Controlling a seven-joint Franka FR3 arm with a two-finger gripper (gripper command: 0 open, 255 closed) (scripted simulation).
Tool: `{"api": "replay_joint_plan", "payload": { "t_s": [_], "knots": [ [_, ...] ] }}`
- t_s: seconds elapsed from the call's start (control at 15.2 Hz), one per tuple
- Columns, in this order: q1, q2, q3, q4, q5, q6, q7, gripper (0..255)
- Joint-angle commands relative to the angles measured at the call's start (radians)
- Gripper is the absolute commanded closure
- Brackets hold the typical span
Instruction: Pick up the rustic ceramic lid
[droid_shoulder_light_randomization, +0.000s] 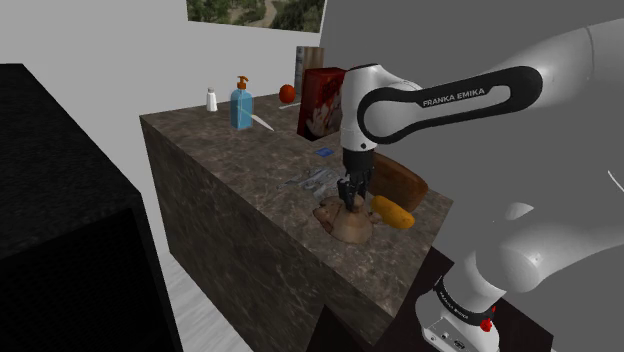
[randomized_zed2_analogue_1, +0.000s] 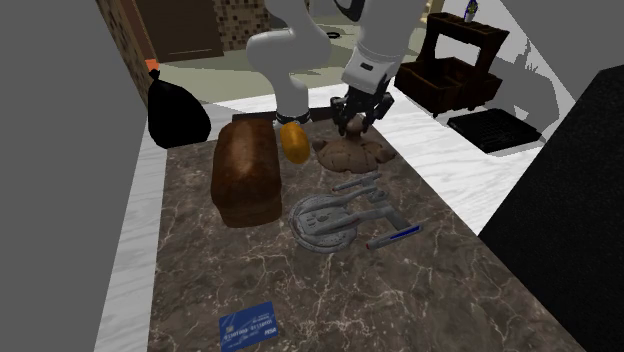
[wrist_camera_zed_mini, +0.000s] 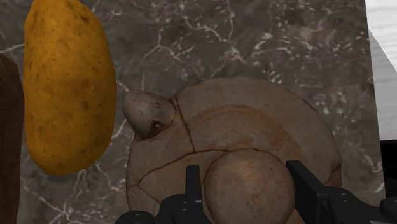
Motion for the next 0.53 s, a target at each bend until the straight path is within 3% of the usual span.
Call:
{"api": "replay_joint_plan", "payload": {
  "t_s": [0.0,0.46],
  "knots": [
    [0.001,-0.014,-0.002,0.017,0.001,-0.031,0.000,255],
    [0.000,-0.044,-0.011,0.089,-0.002,-0.133,-0.002,255]
  ]
}}
